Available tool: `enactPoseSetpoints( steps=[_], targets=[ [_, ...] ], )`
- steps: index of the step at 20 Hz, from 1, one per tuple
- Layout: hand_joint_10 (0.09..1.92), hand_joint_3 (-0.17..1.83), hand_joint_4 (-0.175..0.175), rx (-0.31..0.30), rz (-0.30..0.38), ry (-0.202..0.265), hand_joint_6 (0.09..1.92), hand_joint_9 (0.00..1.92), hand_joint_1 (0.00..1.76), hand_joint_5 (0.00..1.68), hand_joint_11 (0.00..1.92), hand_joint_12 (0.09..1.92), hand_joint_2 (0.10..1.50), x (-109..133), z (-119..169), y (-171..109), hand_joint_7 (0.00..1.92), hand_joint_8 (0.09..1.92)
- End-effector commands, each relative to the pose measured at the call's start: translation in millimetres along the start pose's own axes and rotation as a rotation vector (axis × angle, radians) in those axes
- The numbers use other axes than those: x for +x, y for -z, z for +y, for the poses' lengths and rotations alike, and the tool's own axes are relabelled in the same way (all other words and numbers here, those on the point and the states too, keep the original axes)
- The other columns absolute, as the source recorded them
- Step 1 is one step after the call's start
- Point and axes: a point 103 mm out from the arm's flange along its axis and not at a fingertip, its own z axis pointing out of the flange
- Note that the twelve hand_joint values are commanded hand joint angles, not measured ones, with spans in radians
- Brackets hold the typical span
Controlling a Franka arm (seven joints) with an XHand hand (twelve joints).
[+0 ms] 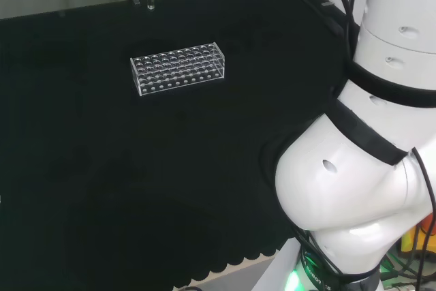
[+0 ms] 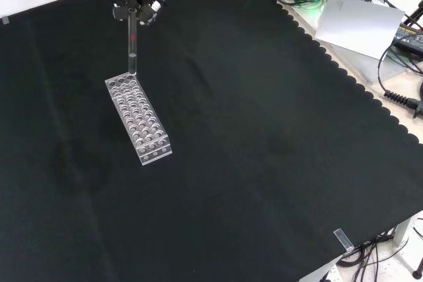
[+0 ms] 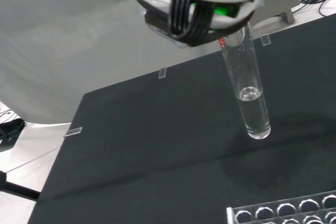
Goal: Shake the test tube.
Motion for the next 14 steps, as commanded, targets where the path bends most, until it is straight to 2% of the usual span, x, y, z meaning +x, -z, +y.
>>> enactPoseSetpoints(
  steps=[1,7,11,14],
  targets=[
    [0.4,0.41,-0.175,-0.013,-0.056,-0.084,0.09,1.68,1.33,1.39,1.27,0.87,0.77,-46,-12,11,1.41,0.6],
    [0.41,0.41,-0.175,-0.016,-0.17,-0.215,0.09,1.68,1.33,1.39,1.27,0.87,0.76,-124,-34,28,1.41,0.6],
    [0.41,0.42,-0.175,-0.033,-0.225,-0.34,0.09,1.68,1.33,1.39,1.27,0.87,0.76,-176,-48,46,1.41,0.6],
    [0.41,0.42,-0.175,-0.046,-0.281,-0.414,0.09,1.68,1.33,1.39,1.27,0.87,0.76,-208,-56,62,1.41,0.6]
  ],
)
